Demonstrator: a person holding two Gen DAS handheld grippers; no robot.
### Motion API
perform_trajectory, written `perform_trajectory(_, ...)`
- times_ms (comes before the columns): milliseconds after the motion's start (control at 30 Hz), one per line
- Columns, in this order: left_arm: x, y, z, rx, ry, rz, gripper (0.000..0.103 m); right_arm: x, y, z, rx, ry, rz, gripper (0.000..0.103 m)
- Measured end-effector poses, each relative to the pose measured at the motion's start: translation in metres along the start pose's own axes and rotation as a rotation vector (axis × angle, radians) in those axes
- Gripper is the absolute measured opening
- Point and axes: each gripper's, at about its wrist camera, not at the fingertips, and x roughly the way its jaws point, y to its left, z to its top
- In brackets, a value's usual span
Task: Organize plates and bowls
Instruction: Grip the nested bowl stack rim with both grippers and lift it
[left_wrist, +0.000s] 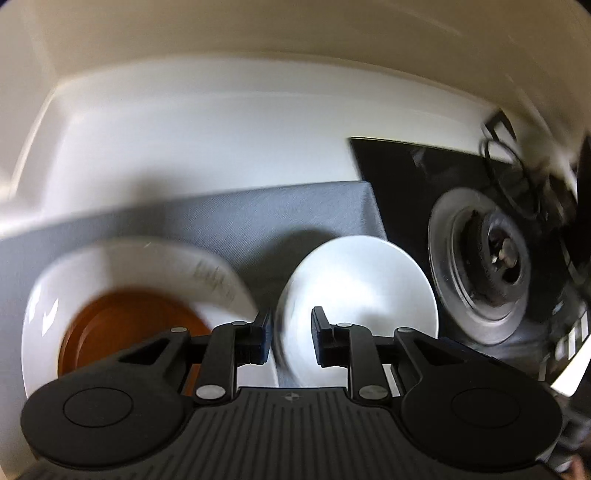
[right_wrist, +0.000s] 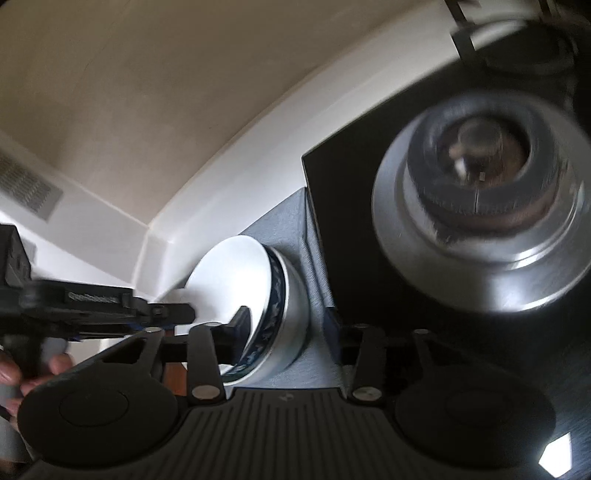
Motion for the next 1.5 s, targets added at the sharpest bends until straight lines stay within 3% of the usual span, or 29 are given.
perform_trajectory(33,0.006,-0.003,0.003,0.027,0.004,0.017,0.031,0.005,-0.004,0.000,0.045,0.008,0.025,0.070)
perform_trajectory(100,0.021,-0.007,0.009,0.043,0.035,0.028,0.033,0.016,-0.009,0.000,0.102,0.018,0.068,0.070)
perform_trajectory(167,0.031,-0.011,0.010,0.058,0.063,0.051,0.033,0.024,-0.004,-0.001,0.079,0.023,0.079,0.072)
perform_trajectory(267,0.032,-0.017,0.004,0.096,0.071,0.067,0.032,0.025,0.002,-0.003,0.052,0.021,0.060,0.075)
perform_trajectory(333,0.029,-0.016,-0.003,0.102,0.088,0.033,0.032,0.021,0.005,-0.004,0.027,0.035,0.038,0.077)
perform_trajectory(500,0.030,-0.011,-0.021,0.060,0.120,-0.003,0.032,0.002,0.015,-0.007,-0.075,0.019,-0.050,0.077)
perform_trajectory(600,0.038,-0.012,-0.027,0.047,0.129,-0.003,0.033,0.010,0.020,-0.004,-0.123,0.059,-0.071,0.077)
perform_trajectory(667,0.039,-0.015,-0.029,0.057,0.128,0.017,0.033,0.019,0.021,-0.007,-0.141,0.091,-0.096,0.066)
perform_trajectory(700,0.038,-0.015,-0.029,0.031,0.137,0.016,0.030,0.024,0.023,-0.010,-0.166,0.101,-0.131,0.050)
perform_trajectory(733,0.038,-0.015,-0.029,0.000,0.150,0.013,0.028,0.025,0.027,-0.013,-0.209,0.088,-0.165,0.044)
perform_trajectory(833,0.030,-0.018,-0.030,-0.014,0.134,0.022,0.023,0.026,0.038,-0.021,-0.289,0.077,-0.233,0.038)
perform_trajectory(1067,0.011,-0.020,-0.037,-0.037,0.124,0.014,0.023,-0.002,0.038,-0.023,-0.236,0.046,-0.213,0.037)
perform_trajectory(1300,-0.028,-0.020,-0.036,-0.051,0.056,0.040,0.024,-0.029,0.070,-0.027,-0.279,0.004,-0.189,0.038)
perform_trajectory(1500,-0.069,0.006,-0.046,-0.061,-0.011,0.081,0.024,-0.020,0.113,-0.033,-0.348,0.013,-0.152,0.038)
